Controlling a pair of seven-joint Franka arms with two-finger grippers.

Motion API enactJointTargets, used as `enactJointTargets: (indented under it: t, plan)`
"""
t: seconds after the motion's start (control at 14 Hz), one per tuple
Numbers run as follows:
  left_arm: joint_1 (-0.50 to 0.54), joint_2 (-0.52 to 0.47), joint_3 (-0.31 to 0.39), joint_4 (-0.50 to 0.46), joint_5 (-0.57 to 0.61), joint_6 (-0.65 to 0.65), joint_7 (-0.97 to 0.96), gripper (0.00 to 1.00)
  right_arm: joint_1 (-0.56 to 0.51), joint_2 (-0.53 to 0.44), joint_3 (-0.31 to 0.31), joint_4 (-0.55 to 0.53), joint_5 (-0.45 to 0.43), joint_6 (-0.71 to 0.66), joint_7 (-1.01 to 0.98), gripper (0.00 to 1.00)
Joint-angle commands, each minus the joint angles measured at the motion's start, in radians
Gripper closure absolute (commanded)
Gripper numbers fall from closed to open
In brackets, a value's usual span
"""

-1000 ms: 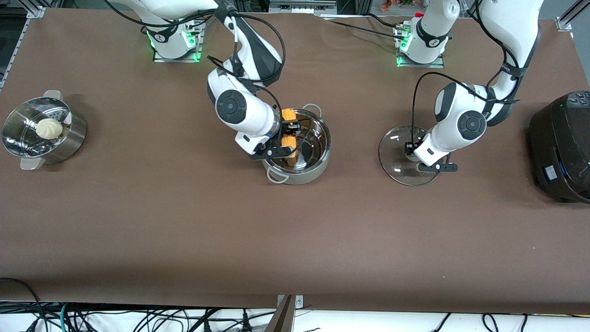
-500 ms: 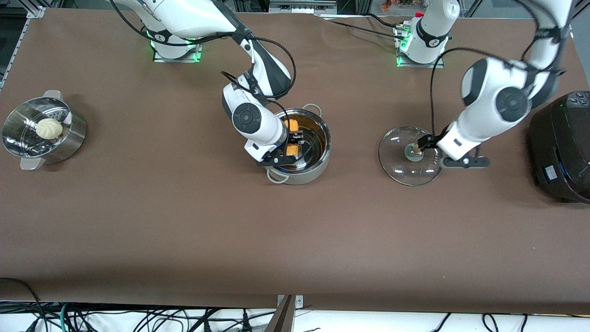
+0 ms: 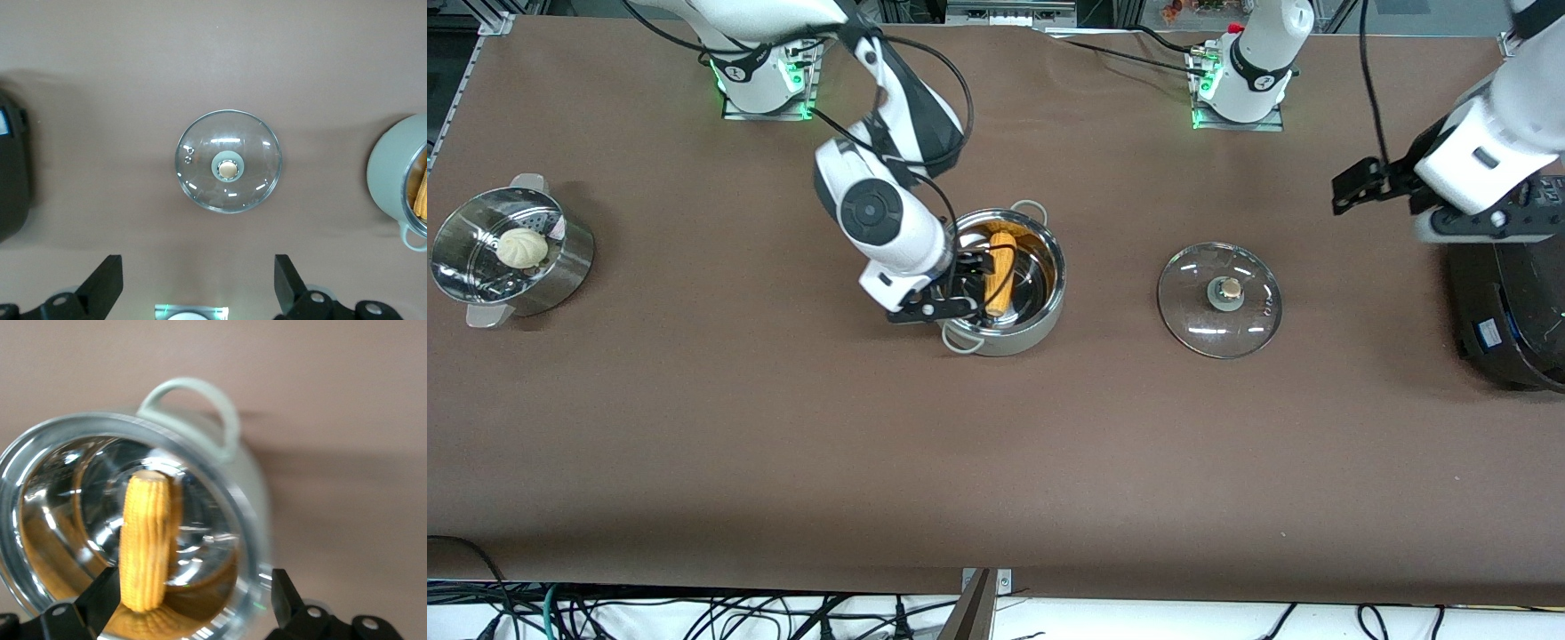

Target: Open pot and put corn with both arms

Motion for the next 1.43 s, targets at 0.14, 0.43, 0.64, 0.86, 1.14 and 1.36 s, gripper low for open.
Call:
enactJointTargets:
  t: [0.14, 0.43, 0.64, 0.86, 1.14, 1.36]
  plan:
    - [0.03, 0.032, 0.002, 0.07, 0.013, -0.058, 0.017, 0.0, 0.005, -0.18, -0.183, -0.015, -0.205, -0.194, -0.051, 0.0]
    - [0.032, 0.024, 0.002, 0.068, 0.012, -0.059, 0.01, 0.0, -0.189, -0.293, -0.197, -0.019, -0.214, -0.202, -0.148, 0.0]
    - [0.032, 0.024, 0.002, 0.065, 0.013, -0.059, 0.007, 0.0, -0.356, -0.396, -0.136, -0.028, -0.217, -0.258, -0.356, 0.0]
    - [0.034, 0.024, 0.004, 0.06, 0.013, -0.059, 0.008, 0.0, -0.608, -0.46, 0.079, -0.079, -0.219, -0.324, -0.403, 0.0]
    - [0.034, 0.024, 0.004, 0.06, 0.013, -0.059, 0.017, 0.0, -0.667, -0.542, 0.096, -0.191, -0.207, -0.303, -0.408, 0.0]
    - [0.034, 0.026, 0.004, 0.06, 0.013, -0.059, 0.017, 0.0, -0.667, -0.481, 0.072, -0.122, -0.202, -0.309, -0.418, 0.0]
